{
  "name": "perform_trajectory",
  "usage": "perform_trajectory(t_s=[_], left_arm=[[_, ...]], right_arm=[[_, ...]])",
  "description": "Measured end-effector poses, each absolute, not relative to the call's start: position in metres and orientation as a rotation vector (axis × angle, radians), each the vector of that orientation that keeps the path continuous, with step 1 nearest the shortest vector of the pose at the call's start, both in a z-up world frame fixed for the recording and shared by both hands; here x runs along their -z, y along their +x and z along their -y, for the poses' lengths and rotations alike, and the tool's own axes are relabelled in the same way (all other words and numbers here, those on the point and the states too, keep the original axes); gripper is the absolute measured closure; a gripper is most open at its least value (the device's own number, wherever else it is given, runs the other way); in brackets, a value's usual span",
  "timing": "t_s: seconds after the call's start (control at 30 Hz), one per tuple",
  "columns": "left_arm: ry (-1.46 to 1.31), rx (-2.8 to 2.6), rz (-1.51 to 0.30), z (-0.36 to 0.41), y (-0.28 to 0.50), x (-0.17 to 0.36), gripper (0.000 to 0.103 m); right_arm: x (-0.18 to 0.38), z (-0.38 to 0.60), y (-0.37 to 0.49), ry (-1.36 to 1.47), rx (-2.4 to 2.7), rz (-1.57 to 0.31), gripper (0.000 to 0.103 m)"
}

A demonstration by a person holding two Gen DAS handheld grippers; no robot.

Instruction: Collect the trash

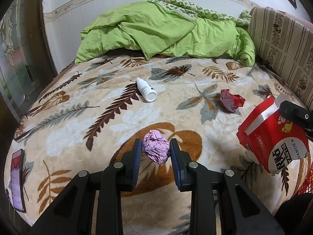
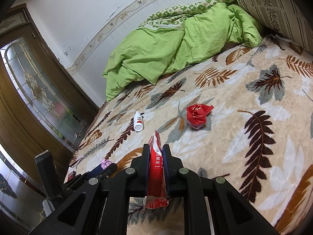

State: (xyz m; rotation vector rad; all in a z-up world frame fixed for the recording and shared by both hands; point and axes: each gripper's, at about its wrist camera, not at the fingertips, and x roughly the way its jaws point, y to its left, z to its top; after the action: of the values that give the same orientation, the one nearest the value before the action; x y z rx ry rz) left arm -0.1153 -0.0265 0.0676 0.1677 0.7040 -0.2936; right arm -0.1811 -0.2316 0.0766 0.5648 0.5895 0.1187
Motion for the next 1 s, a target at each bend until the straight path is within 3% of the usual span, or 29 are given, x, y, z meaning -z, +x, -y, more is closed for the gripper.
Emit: perform_trajectory(t_s=[0.5, 1.0], left_arm=[[0.172, 0.332, -0.700, 0.034, -0.127, -0.072, 0.075], [0.135, 0.604, -0.708, 0.078, -0.181, -0.115, 0.075]], right_arm=[[-0.085, 0.237, -0.196, 0.611, -0.118, -0.581, 0.090], [-0.135, 0.288, -0.284, 0.669, -0.028, -0.460, 0.090]])
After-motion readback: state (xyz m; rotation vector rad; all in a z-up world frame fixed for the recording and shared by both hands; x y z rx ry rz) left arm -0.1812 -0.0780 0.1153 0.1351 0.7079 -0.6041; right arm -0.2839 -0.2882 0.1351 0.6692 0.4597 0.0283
